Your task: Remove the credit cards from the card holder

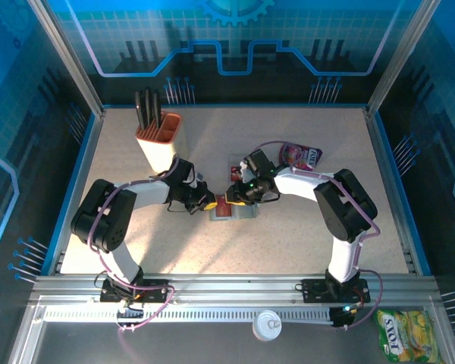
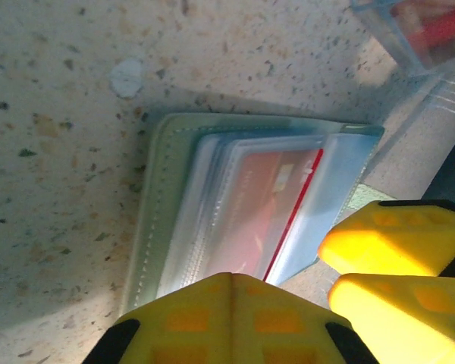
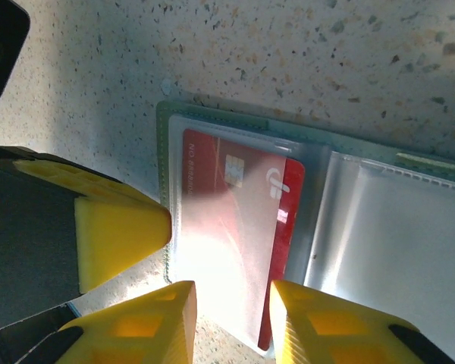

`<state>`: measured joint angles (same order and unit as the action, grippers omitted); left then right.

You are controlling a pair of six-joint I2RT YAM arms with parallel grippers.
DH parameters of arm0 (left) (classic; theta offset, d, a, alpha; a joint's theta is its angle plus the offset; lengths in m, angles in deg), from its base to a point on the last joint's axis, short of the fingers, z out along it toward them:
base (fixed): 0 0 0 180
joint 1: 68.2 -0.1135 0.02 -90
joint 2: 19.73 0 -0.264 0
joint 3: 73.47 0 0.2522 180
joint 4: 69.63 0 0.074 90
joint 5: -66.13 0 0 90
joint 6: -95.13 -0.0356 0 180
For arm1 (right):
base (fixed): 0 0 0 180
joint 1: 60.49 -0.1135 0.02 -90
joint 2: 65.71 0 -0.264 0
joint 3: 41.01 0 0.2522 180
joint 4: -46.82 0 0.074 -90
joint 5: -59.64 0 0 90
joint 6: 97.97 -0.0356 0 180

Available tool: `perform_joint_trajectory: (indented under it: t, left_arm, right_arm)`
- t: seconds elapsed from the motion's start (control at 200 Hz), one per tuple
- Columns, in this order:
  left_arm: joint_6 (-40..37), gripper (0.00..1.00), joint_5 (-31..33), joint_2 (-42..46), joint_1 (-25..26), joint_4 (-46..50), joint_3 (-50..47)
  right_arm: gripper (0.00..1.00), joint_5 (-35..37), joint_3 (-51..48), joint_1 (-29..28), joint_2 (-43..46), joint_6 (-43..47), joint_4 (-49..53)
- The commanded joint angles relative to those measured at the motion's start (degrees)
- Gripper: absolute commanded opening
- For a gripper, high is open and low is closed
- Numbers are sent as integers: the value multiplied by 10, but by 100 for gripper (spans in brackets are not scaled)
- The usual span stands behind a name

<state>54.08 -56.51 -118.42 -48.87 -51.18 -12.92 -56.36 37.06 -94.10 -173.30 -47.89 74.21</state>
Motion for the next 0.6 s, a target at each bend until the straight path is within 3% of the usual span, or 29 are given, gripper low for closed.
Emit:
perform_joint_trajectory:
  t: [0.0,0.365,0.595]
  left_arm:
    - [-19,3,-1,-11,-3,8,-5]
    - [-29,3,6,-26,-3,24,1]
    - [-31,3,9,-22,-3,29,0]
  right_arm:
    - [32,-11,14,-6,-13,-5,3]
    - [32,-19,13,-8,-24,-8,-4]
    - [25,-26,16,-10,-33,-10,-10]
